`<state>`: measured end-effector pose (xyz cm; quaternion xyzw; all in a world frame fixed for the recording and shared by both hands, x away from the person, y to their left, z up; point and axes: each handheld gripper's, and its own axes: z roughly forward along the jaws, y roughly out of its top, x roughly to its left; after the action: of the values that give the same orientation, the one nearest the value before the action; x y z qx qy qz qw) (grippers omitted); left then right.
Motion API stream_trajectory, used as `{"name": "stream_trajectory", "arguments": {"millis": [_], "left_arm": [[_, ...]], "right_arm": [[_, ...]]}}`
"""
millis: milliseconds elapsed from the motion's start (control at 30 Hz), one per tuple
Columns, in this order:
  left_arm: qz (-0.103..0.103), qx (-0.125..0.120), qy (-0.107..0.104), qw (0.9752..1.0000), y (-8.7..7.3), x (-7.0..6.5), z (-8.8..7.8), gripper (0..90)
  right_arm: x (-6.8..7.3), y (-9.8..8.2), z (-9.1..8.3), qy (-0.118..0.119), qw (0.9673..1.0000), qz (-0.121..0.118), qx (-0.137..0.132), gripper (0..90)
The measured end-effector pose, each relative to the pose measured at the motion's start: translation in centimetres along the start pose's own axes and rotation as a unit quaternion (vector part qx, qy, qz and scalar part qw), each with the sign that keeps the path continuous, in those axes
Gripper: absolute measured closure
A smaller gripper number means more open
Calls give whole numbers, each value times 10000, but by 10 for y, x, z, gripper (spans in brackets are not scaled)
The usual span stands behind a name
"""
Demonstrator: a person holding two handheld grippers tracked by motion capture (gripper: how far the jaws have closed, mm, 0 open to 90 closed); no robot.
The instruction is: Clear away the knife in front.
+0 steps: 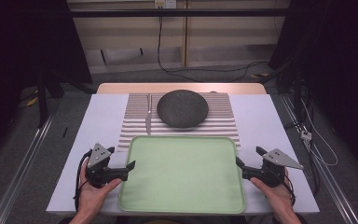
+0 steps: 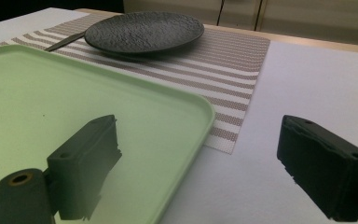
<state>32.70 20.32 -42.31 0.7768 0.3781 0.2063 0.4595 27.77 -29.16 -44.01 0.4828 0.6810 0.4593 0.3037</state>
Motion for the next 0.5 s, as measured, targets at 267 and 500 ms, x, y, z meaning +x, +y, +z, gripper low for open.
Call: {"name": "stream_trajectory", "arguments": {"millis": [267, 500], "left_arm": [[-213, 169, -153, 9995, 5, -1, 4, 93], [-151, 49, -107, 9998, 15, 2, 9, 93]], "right_arm": [[0, 0, 0, 58, 10000, -9, 52, 120], [1, -1, 1, 57, 9999, -26, 100, 111]]}}
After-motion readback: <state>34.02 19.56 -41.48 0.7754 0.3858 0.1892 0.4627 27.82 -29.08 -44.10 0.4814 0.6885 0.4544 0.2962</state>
